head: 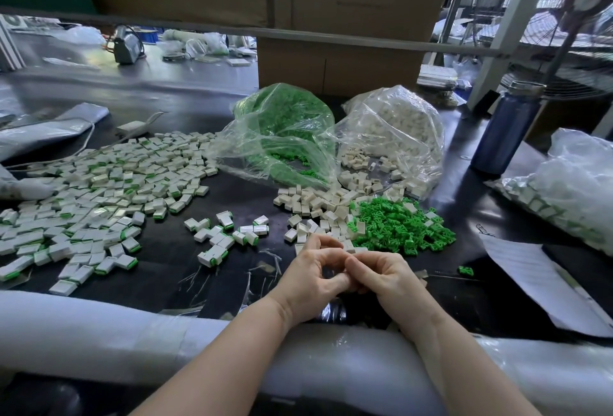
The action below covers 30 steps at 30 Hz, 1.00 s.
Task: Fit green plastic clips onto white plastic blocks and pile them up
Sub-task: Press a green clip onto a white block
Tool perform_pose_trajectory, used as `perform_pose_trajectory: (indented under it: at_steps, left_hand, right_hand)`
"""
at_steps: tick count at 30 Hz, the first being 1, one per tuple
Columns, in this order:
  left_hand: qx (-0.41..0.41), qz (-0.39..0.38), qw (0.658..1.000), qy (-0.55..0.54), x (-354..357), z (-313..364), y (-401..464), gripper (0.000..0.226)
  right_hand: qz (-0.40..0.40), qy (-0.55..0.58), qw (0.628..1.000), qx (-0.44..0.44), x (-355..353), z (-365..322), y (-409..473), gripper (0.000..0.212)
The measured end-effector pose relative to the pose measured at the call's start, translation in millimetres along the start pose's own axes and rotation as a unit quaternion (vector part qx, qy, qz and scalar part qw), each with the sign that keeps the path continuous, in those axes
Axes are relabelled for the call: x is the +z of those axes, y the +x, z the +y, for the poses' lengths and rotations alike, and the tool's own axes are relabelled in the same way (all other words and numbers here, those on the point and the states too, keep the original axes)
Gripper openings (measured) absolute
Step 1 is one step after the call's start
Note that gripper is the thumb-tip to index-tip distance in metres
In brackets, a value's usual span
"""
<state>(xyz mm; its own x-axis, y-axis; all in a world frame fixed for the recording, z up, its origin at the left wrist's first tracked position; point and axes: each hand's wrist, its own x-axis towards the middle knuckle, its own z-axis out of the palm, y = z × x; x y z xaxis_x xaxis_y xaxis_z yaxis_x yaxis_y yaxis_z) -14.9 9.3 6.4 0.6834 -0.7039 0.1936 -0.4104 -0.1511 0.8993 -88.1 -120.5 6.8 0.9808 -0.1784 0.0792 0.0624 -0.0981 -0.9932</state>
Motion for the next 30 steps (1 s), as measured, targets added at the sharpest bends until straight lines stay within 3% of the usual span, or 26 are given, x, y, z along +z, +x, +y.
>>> perform_pose_trajectory:
  at_steps: [16,21,30]
  left_hand:
    - [-0.019,-0.074,0.994,0.075,1.8,-0.3,1.7,0.015]
    - [-0.026,-0.066,0.993,0.093,2.3,1.5,1.2,0.032]
    - [-0.027,-0.065,0.994,0.084,1.9,0.5,1.2,0.017]
  right_hand:
    - [0.03,-0.019,0.999,0.022,-2.1,1.2,-0.3,0.019]
    - [0.032,-0.01,0.999,0.023,-1.5,0.8,-0.2,0.02]
    - [0.016,0.027,0.999,0.022,0.2,-1.7,-0.8,0.016]
